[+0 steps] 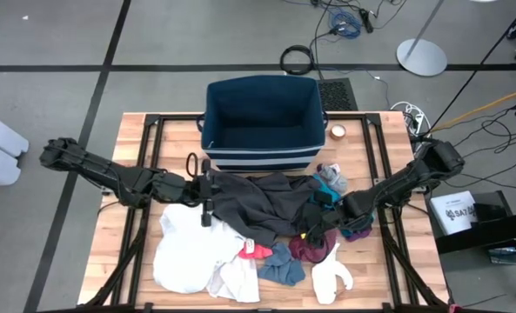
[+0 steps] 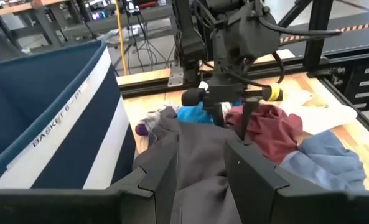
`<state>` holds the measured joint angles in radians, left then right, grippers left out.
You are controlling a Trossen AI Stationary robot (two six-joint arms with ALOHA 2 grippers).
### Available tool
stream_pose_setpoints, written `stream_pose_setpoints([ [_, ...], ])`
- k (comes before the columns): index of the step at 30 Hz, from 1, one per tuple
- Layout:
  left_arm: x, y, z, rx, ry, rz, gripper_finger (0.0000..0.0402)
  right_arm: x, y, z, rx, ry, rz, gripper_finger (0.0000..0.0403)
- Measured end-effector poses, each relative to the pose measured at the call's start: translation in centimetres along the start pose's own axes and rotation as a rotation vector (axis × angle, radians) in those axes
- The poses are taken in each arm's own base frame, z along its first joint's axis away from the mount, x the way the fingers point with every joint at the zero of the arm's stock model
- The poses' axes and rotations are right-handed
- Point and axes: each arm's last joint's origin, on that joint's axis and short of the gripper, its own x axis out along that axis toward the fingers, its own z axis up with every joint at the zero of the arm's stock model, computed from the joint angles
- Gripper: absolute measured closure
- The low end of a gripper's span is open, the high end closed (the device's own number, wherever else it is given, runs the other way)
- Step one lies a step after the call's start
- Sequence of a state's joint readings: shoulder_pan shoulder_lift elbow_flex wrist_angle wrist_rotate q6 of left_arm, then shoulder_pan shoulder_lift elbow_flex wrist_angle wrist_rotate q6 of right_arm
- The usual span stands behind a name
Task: Sort clothes
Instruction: Put the gray shorts into the blue laundry organizer
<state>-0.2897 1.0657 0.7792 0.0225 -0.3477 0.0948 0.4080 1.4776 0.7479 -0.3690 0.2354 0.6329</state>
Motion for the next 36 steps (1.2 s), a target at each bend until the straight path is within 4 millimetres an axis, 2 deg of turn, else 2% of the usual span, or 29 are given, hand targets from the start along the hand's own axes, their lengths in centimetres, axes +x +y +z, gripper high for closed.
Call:
stream_pose_setpoints([
  [4, 0.0, 0.0, 0.0, 0.009, -0.002, -0.002, 0.0261, -1.3, 0.3, 1.0, 0.004, -0.009, 0.010, 0.0366],
  [5, 0.0, 0.0, 0.0, 0.019, -0.001, -0.002, 0.0261, -2.0, 0.5, 1.5, -0.010, -0.026, 0.020, 0.0383],
  [9, 0.0, 0.0, 0.1, 0.020, -0.007, -0.002, 0.0261, -5.6, 1.6, 4.4, -0.059, -0.109, 0.069, 0.0396],
  [17, 0.0, 0.0, 0.2, 0.017, -0.022, -0.002, 0.0261, -15.9, 2.8, 11.1, -0.224, -0.459, 0.035, 0.0401],
  [21, 0.0, -0.1, 0.3, 0.017, -0.030, -0.044, 0.0261, -20.4, 2.8, 13.3, -0.253, -0.616, -0.004, 0.0402],
  [24, -0.1, -0.3, 0.7, 0.012, -0.083, -0.121, 0.0261, -22.7, 2.6, 14.2, -0.241, -0.685, -0.060, 0.0402],
  [27, -0.2, -0.6, 1.2, 0.021, -0.141, -0.239, 0.0261, -24.3, 1.8, 14.2, -0.188, -0.675, -0.134, 0.0402],
  [30, -0.4, -1.1, 1.4, 0.024, -0.170, -0.339, 0.0261, -24.6, 0.8, 13.6, -0.117, -0.582, -0.168, 0.0403],
  [33, -0.2, -1.8, 1.2, 0.033, -0.160, -0.330, 0.0261, -24.2, 0.0, 12.7, -0.050, -0.485, -0.203, 0.0403],
  [36, 1.0, -2.6, 0.5, 0.045, -0.122, -0.289, 0.0261, -23.8, -0.6, 12.0, 0.007, -0.407, -0.244, 0.0403],
])
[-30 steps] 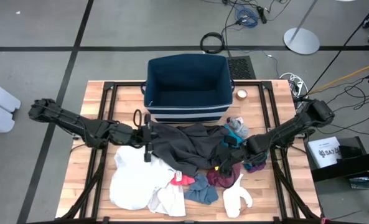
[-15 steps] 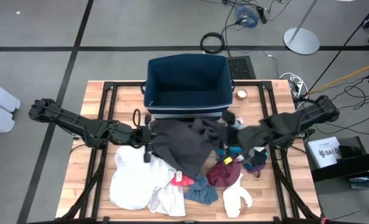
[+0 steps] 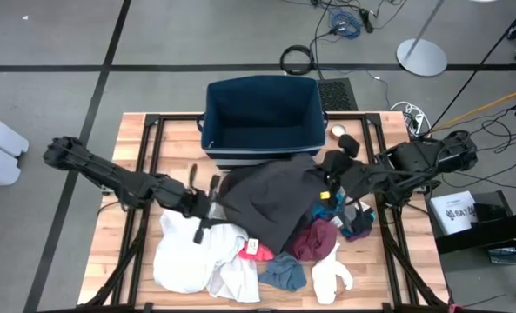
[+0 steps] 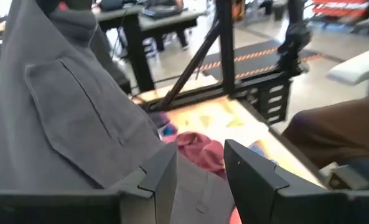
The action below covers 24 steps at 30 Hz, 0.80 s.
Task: Sort clothes
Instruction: Put the gray shorts into the blue laundry organizer
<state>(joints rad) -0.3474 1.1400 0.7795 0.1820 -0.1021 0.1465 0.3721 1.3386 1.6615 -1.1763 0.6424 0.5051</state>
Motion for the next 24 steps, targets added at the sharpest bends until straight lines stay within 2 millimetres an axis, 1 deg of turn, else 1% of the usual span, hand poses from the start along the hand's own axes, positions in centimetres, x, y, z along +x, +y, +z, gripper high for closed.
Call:
stream_pose_setpoints([
  [3, 2.2, -0.6, -1.4, 0.020, 0.037, -0.002, 0.0261, 0.2, -0.4, -0.4, 0.023, 0.040, -0.041, 0.0403],
  [5, 3.9, -0.9, -2.5, 0.070, 0.061, 0.018, 0.0261, 0.3, -0.6, -0.3, 0.026, 0.042, -0.047, 0.0403],
  [6, 4.7, -1.0, -2.8, 0.102, 0.079, 0.042, 0.0261, 0.3, -0.6, -0.3, 0.027, 0.043, -0.046, 0.0403],
  [8, 6.0, -0.9, -2.9, 0.147, 0.112, 0.114, 0.0261, 0.3, -0.5, -0.4, 0.027, 0.058, -0.021, 0.0403],
  [9, 6.4, -0.8, -2.5, 0.152, 0.111, 0.152, 0.0261, 0.3, -0.4, -0.4, 0.031, 0.071, 0.001, 0.0403],
  [11, 7.1, -0.5, -1.0, 0.156, 0.075, 0.194, 0.0261, 0.4, -0.1, -0.5, 0.034, 0.098, 0.040, 0.0403],
  [14, 7.7, -0.3, 1.0, 0.193, 0.039, 0.207, 0.0261, 0.5, 0.6, -0.7, 0.019, 0.117, 0.073, 0.0403],
  [16, 8.0, -0.3, 1.3, 0.261, 0.063, 0.225, 0.0261, 0.7, 1.0, -0.8, 0.013, 0.115, 0.086, 0.0403],
  [19, 8.5, -0.1, 1.4, 0.308, 0.095, 0.279, 0.0261, 0.9, 1.5, -0.8, -0.006, 0.122, 0.106, 0.0403],
  [21, 8.7, 0.0, 1.7, 0.276, 0.067, 0.298, 0.0261, 1.1, 1.9, -0.9, -0.040, 0.138, 0.131, 0.0403],
  [24, 8.8, 0.0, 2.1, 0.165, 0.006, 0.312, 0.0261, 1.6, 3.0, -1.2, -0.083, 0.180, 0.181, 0.0403],
])
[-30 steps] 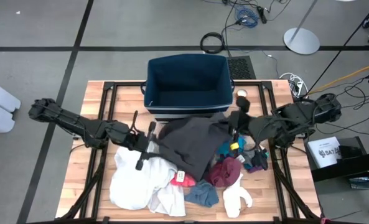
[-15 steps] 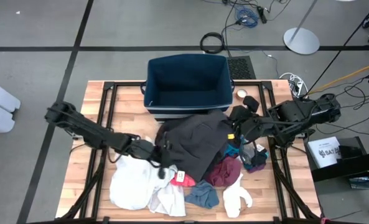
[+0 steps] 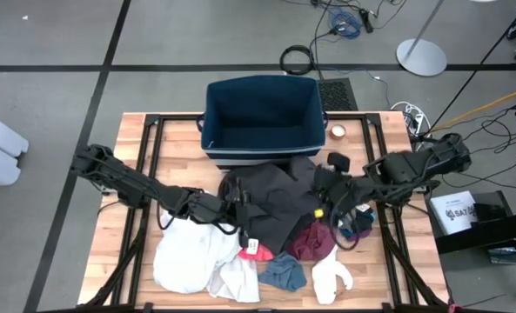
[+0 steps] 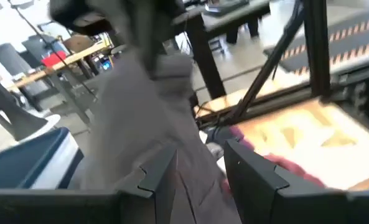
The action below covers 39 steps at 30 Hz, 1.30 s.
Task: Sort clothes
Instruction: Put the gray shorts into the blue laundry organizer
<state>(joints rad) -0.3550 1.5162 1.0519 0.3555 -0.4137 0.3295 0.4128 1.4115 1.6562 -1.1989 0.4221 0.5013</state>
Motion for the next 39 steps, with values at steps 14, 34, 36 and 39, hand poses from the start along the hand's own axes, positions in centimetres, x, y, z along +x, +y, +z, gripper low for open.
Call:
stream_pose_setpoints([
  [14, -0.1, -0.6, -0.3, 0.018, 0.034, -0.011, 0.0211, 8.2, 5.6, -0.4, -0.200, 0.162, 0.012, 0.0403],
  [34, 1.5, -1.3, -2.8, -0.027, 0.106, -0.212, 0.0146, 11.3, 7.2, 1.1, -0.242, 0.068, 0.158, 0.0403],
  [36, 1.8, -1.2, -3.1, -0.053, 0.109, -0.236, 0.0146, 11.2, 7.2, 1.3, -0.238, 0.058, 0.163, 0.0403],
  [39, 2.1, -1.2, -3.6, -0.062, 0.137, -0.245, 0.0146, 11.2, 7.3, 1.3, -0.236, 0.066, 0.182, 0.0403],
])
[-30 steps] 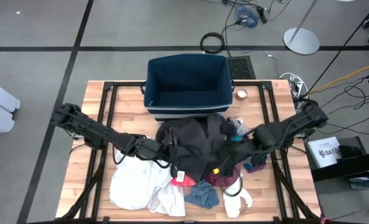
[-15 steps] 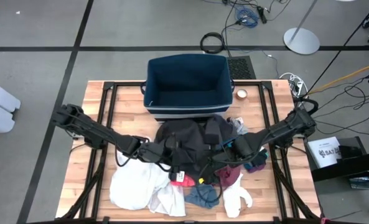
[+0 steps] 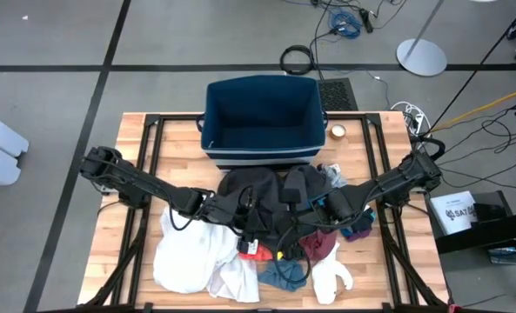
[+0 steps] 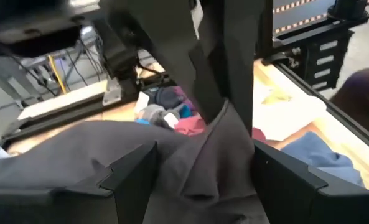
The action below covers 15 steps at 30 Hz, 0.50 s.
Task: Sort clothes
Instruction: Put the gray shorts into the blue laundry organizer
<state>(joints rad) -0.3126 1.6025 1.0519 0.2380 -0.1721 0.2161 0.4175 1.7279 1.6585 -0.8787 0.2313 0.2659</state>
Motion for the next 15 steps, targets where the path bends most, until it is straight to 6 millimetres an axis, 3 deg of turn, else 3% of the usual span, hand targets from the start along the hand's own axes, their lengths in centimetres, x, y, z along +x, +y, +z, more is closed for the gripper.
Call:
stream_pose_setpoints([
  [5, 0.35, -0.21, -0.49, 0.026, 0.013, -0.074, 0.0155, -0.01, 0.00, 0.01, 0.009, -0.001, 0.001, 0.0403],
  [8, 0.34, -0.19, -0.44, 0.060, 0.007, -0.073, 0.0185, -0.04, 0.01, 0.04, 0.010, -0.002, 0.004, 0.0403],
  [12, 0.34, -0.07, -0.18, 0.102, -0.016, -0.044, 0.0262, -0.08, 0.02, 0.04, 0.007, -0.003, 0.005, 0.0399],
  [15, 0.33, -0.05, -0.20, 0.143, -0.011, -0.031, 0.0344, -0.13, 0.09, 0.02, -0.031, 0.003, 0.034, 0.0383],
])
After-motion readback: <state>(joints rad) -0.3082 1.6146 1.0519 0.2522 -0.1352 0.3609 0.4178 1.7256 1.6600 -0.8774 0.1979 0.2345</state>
